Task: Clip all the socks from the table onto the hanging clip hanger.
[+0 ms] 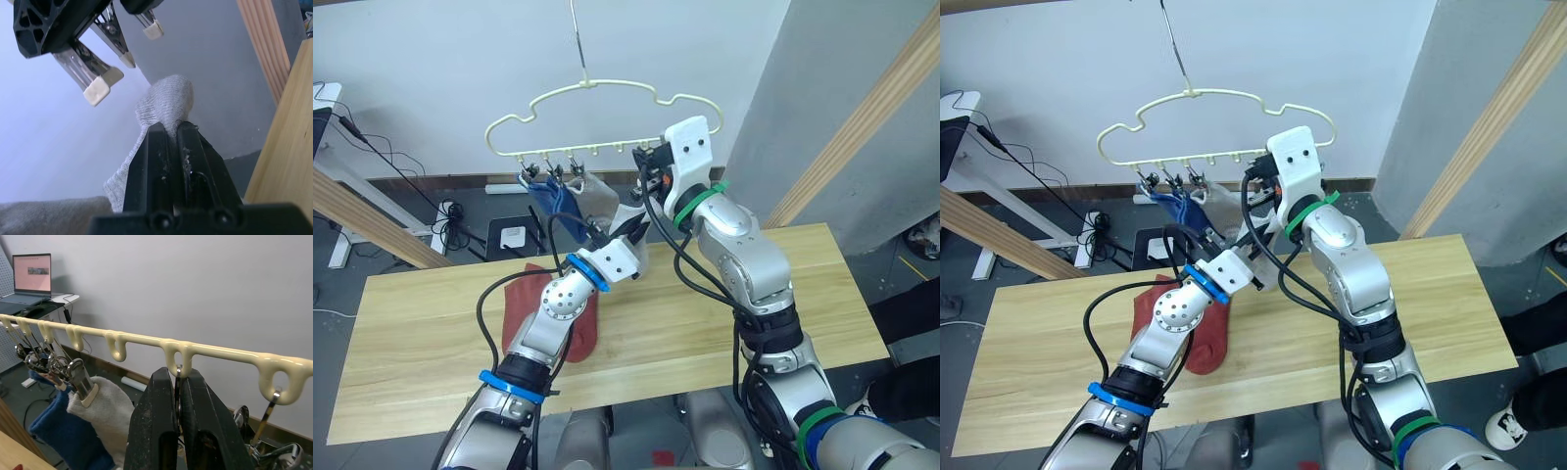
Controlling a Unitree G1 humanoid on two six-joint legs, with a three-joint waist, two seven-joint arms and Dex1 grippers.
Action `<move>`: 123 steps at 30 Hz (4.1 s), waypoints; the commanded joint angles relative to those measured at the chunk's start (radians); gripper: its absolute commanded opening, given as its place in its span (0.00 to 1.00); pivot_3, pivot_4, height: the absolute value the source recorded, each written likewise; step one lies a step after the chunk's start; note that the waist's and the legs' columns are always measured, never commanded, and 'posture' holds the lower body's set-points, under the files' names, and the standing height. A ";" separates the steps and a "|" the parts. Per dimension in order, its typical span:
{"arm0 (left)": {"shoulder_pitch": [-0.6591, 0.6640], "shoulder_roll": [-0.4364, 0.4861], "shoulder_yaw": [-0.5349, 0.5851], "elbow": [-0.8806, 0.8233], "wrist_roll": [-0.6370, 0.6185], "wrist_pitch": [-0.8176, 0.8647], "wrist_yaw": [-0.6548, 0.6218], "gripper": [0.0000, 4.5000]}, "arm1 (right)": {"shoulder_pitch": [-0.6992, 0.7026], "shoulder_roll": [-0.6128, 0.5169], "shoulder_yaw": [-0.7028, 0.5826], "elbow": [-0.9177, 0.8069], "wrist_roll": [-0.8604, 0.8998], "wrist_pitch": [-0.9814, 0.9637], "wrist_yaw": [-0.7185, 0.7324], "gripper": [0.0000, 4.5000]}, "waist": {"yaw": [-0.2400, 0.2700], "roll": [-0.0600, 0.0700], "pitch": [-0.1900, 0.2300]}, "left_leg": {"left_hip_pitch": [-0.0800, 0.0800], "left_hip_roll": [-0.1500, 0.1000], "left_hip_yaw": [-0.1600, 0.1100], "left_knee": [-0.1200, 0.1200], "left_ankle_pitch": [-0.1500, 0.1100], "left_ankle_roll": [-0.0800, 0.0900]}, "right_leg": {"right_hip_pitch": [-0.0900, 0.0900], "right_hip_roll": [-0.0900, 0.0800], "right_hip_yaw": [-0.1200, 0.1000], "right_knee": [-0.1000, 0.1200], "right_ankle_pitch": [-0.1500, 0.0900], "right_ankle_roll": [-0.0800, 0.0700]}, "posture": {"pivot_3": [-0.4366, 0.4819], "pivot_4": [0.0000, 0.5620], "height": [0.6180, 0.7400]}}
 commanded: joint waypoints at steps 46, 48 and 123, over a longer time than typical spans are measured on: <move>-0.050 -0.082 0.070 -0.024 -0.140 0.017 -0.059 0.25 | 0.073 -0.079 0.006 -0.272 0.116 0.166 0.070 0.70 | -0.006 0.000 0.000 | -0.001 0.000 0.000 0.000 0.000 0.000 | 0.000 0.000 0.000 -0.001 0.000 0.000 | 0.18 0.59 0.92; -0.044 -0.079 0.067 -0.035 -0.144 0.027 -0.073 0.38 | 0.086 -0.103 0.014 -0.313 0.121 0.181 0.084 0.70 | -0.007 0.000 0.000 | -0.001 0.000 0.000 0.000 0.000 0.000 | 0.000 0.000 0.000 -0.001 0.000 0.000 | 0.18 0.59 0.92; -0.034 0.242 0.211 -0.507 -0.578 0.751 -0.486 0.63 | -0.004 -0.112 0.060 0.011 -0.055 -0.083 0.007 0.50 | -0.005 0.000 0.000 | 0.000 0.000 0.000 0.000 0.001 0.001 | 0.000 0.001 0.000 -0.001 0.000 0.000 | 0.23 0.58 0.92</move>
